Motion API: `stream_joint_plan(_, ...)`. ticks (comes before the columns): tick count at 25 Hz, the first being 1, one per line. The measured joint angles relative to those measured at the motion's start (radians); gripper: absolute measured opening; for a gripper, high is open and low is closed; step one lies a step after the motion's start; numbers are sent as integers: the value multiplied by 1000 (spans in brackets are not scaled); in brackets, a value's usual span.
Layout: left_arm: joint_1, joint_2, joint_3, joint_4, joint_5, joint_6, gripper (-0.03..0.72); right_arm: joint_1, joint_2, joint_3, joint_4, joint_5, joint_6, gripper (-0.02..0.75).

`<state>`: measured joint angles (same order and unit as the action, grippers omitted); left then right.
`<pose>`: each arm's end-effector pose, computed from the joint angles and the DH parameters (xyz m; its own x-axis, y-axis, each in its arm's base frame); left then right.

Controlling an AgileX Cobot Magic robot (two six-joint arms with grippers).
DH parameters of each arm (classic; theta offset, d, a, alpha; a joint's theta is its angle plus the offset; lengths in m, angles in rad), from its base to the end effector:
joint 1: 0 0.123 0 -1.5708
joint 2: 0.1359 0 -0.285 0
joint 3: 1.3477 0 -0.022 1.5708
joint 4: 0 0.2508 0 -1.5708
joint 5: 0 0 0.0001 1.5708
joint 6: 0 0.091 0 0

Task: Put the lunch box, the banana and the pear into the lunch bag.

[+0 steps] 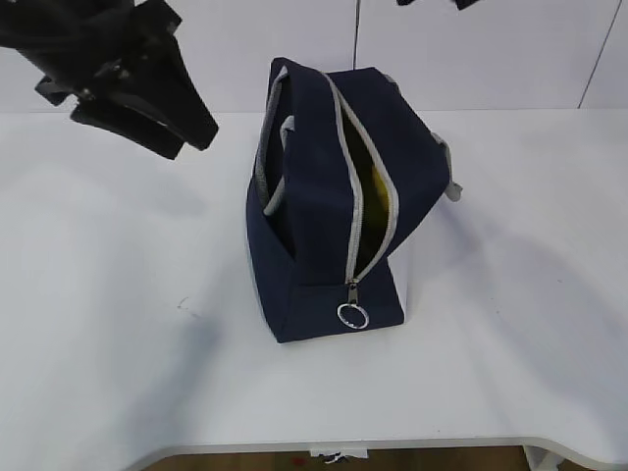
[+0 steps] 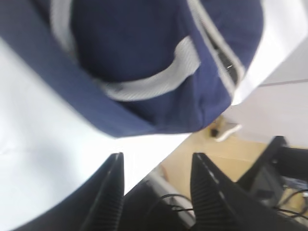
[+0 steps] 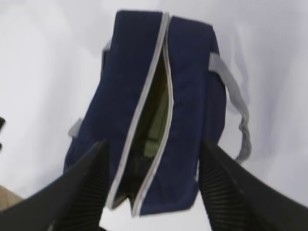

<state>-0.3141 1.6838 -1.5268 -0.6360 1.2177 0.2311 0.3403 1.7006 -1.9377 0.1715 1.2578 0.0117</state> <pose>0.3157 -0.1559 0.3329 -0.8984 0.2754 -0.3422 0.4263 0.7344 -0.5282 0.3337 0.1338 0.4268 -0.7809 -0.2085 -0.5888 -0.3710 0.9132 0.1687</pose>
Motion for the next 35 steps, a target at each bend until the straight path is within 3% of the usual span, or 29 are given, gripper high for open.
stream_joint_plan(4,-42,-53,0,144,6,-84,330,0,-100,120,0,0,-43,432)
stream_joint_plan(8,-82,-98,0,203,14,-113,329,0,-234,264,0,-5,-73,370)
stream_joint_plan(13,-134,-132,0,270,21,-153,319,0,-429,474,11,-163,-124,323)
stream_joint_plan(20,-204,-208,11,344,23,-206,298,0,-699,820,239,-444,-394,304)
stream_joint_plan(24,-228,-306,108,379,25,-206,294,0,-816,971,311,-559,-478,303)
stream_joint_plan(28,-229,-400,209,455,27,-212,281,0,-879,1025,322,-585,-502,303)
stream_joint_plan(35,-229,-506,314,498,30,-244,276,0,-871,1028,329,-576,-504,303)
